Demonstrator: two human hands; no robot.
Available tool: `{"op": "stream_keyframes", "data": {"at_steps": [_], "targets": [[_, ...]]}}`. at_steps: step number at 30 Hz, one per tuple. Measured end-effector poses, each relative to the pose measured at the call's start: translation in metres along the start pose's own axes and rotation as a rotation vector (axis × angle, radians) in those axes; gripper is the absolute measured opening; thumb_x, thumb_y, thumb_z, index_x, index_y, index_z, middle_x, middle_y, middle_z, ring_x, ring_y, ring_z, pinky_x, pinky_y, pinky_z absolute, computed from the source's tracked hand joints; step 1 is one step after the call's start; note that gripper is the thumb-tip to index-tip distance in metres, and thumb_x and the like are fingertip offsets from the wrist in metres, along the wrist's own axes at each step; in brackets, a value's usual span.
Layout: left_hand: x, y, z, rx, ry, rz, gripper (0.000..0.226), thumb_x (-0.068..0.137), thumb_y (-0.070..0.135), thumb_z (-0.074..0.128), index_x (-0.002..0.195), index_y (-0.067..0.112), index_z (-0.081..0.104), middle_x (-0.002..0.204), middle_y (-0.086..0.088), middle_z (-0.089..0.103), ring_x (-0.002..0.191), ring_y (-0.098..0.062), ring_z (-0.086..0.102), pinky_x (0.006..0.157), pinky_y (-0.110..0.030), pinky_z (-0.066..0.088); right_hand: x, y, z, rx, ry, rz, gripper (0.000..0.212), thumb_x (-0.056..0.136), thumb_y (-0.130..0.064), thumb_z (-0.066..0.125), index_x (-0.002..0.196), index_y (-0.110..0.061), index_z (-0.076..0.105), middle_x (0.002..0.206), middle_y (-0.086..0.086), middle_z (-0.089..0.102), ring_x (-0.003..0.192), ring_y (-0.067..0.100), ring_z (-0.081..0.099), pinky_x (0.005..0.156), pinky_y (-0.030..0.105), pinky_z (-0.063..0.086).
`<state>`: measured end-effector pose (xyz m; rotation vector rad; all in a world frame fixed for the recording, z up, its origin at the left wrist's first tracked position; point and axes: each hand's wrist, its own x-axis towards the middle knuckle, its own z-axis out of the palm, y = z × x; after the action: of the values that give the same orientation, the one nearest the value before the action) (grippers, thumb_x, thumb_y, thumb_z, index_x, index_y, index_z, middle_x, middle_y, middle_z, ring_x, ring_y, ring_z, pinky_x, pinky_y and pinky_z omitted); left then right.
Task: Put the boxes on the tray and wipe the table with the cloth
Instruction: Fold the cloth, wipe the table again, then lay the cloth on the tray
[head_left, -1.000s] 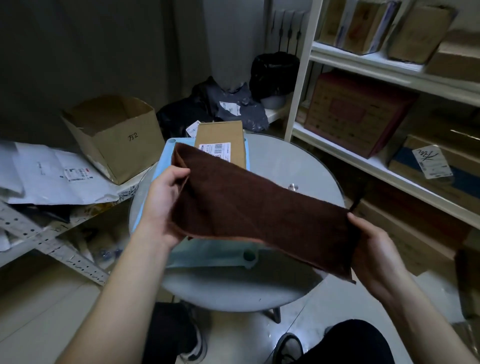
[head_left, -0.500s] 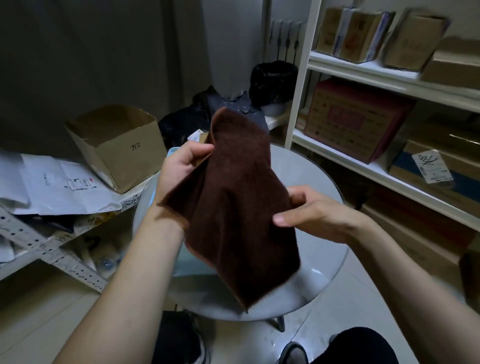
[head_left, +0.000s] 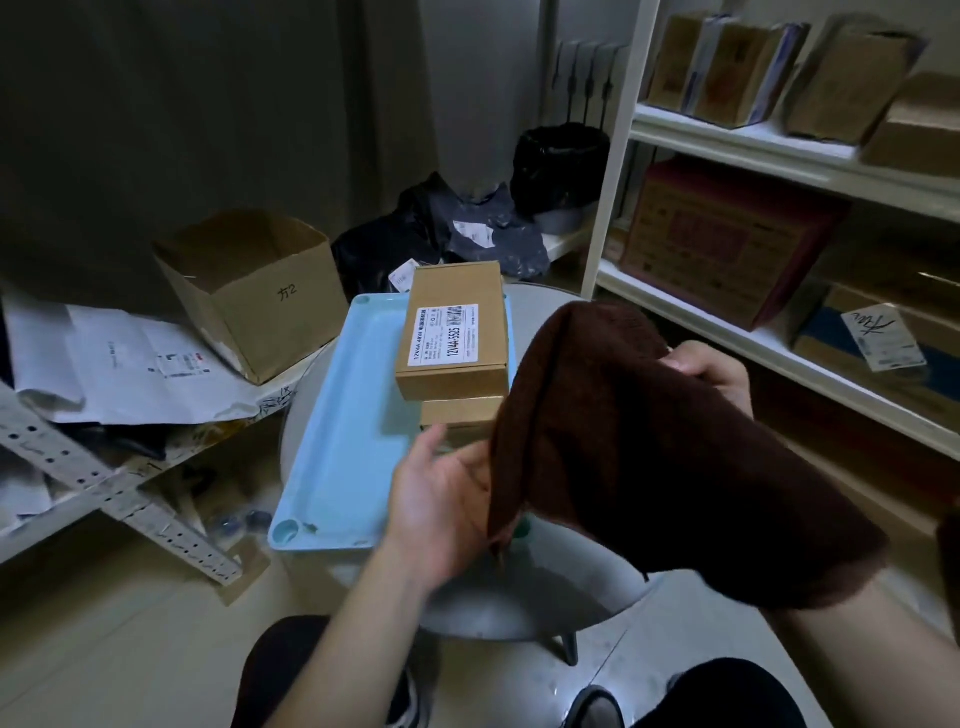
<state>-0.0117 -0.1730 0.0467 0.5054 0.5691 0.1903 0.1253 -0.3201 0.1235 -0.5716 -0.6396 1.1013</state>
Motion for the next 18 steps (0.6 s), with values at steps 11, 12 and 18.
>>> {"op": "stream_keyframes", "data": {"at_steps": [11,12,18], "targets": [[-0.014,-0.012,0.028,-0.248,-0.233,0.168,0.060,0.089,0.047,0.053,0.139,0.014,0.055,0.145,-0.016,0.054,0.133,-0.034,0.052,0.116,-0.050,0.029,-0.004,0.003,0.002,-0.043,0.255,-0.010,0.054,0.056,0.004,0.062,0.108,-0.007,0.070,0.113,0.017,0.067,0.104,0.031,0.066,0.099,0.047,0.050],[-0.014,-0.003,0.031,-0.186,-0.219,0.197,0.063,0.090,0.053,0.051,0.139,0.013,0.055,0.141,-0.016,0.058,0.129,-0.032,0.056,0.112,-0.048,0.035,-0.005,0.004,0.000,-0.086,0.242,-0.019,0.062,0.057,0.006,0.059,0.117,-0.009,0.066,0.117,0.018,0.065,0.108,0.033,0.062,0.102,0.049,0.046],[-0.011,0.043,0.043,0.158,-0.145,0.399,0.044,0.082,0.015,0.067,0.123,0.000,0.061,0.114,-0.017,0.071,0.107,-0.027,0.069,0.093,-0.038,0.055,-0.011,0.001,-0.013,-0.295,0.305,-0.039,0.047,0.071,-0.001,0.051,0.117,-0.009,0.054,0.105,0.010,0.067,0.098,0.025,0.065,0.090,0.037,0.049]]}}
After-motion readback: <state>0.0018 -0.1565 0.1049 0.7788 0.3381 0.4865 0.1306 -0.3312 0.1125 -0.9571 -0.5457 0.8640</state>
